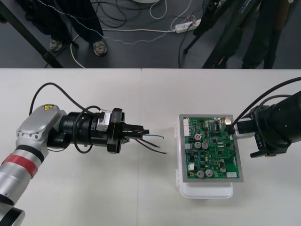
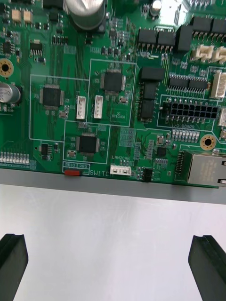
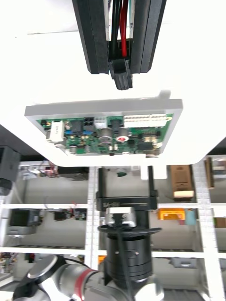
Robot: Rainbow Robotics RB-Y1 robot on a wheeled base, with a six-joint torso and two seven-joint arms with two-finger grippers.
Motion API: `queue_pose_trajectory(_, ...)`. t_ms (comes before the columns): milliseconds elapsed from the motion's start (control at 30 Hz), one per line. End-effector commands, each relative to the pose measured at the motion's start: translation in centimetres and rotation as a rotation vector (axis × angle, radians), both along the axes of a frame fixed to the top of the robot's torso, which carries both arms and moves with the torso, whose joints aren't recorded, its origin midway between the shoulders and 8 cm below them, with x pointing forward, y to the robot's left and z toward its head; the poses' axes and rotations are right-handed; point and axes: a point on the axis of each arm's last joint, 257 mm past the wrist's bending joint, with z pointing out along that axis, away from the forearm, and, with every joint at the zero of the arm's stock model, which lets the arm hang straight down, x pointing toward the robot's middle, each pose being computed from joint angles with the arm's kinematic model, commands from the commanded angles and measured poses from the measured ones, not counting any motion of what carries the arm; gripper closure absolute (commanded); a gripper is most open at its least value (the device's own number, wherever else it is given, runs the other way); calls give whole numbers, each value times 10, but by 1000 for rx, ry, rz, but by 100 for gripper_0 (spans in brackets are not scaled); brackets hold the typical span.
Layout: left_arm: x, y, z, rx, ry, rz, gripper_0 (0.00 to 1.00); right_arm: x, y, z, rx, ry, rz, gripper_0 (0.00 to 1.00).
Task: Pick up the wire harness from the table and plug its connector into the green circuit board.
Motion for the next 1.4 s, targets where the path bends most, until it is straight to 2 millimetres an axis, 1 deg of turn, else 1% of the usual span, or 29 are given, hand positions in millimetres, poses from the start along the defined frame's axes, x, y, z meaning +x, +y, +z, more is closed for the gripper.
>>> queue_pose_trajectory(33,-16,-27,19,-34,-75,-110,100,12,5,6,-27,-50,45,0)
queue_pose_trajectory(167,-21,-39,13,-28,-54,-120,100,15,0,4,-51,-63,45,0)
queue_pose_trajectory(267,-25,-52,10,-30,-41,-124,100,16,-2,2,-63,-67,45,0)
queue_pose_trajectory(400,-25,-64,1,-13,-33,-110,100,14,-3,-3,-74,-61,44,0)
queue_pose_trajectory(567,-25,-76,-3,-13,-26,-97,100,13,-5,-7,-92,-61,48,0)
queue_pose_trajectory(733,-22,-85,-5,-11,-28,-80,100,15,-2,-11,-95,-74,60,0)
queue_pose_trajectory(1067,-16,-95,-17,24,-26,-46,100,12,4,-21,-79,-74,69,0)
queue_pose_trajectory(1233,-21,-102,-21,29,-19,-54,100,9,6,-27,-71,-68,70,0)
queue_pose_trajectory(1400,-25,-106,-25,32,-12,-60,100,6,3,-33,-74,-60,50,0)
